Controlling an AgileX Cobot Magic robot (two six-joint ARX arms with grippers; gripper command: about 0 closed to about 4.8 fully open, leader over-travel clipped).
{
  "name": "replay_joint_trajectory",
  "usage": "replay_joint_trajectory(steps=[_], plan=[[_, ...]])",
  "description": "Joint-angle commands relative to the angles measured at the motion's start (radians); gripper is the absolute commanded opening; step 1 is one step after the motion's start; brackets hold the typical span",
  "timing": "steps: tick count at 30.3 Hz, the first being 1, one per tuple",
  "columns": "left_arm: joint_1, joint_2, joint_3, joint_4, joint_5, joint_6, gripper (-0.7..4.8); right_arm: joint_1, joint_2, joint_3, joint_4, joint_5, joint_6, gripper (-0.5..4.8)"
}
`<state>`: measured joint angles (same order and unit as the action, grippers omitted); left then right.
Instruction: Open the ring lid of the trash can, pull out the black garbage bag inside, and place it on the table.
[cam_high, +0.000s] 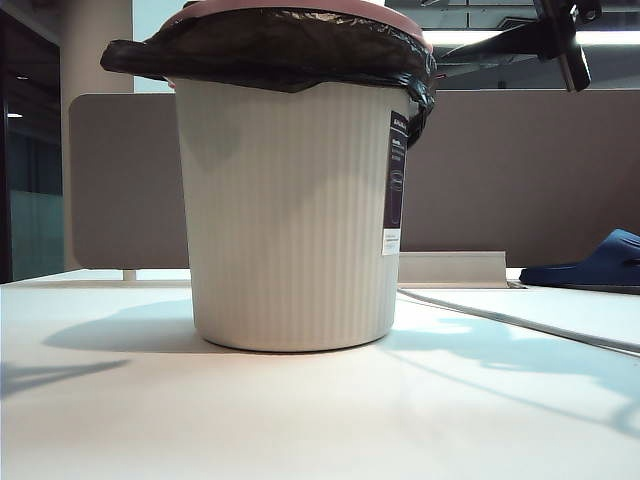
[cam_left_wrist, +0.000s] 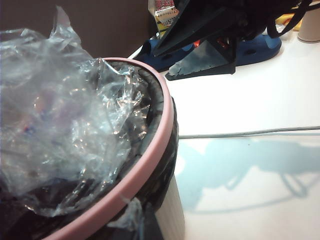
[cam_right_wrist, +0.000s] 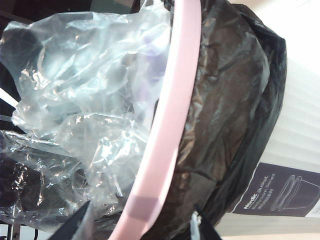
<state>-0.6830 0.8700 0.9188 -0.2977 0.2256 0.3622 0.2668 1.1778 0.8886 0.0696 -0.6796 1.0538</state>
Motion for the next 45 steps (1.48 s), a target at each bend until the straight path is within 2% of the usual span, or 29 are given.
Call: replay_joint_trajectory(steps=[1,24,33,45], plan=[[-0.001,-0.002,0.003,0.007,0.006,-0.003,-0.06,0.004,-0.004,0.003,0.042,-0.003,0.006,2.43],[-0.001,-0.003,0.003,0.008,0.006,-0.003,-0.06,0.005,0.016,0.003,0.071,-0.015,0.043,2.43],[-0.001,-0.003,0.003,0.007,0.006,-0.003,-0.06,0.055,0.029,0.003,0.119,-0.014,0.054,2.43],[-0.001,-0.003,0.003,0.005,0.006,-0.004,-0.06,0.064,0.042,0.003,0.146,-0.019,0.068,2.43]])
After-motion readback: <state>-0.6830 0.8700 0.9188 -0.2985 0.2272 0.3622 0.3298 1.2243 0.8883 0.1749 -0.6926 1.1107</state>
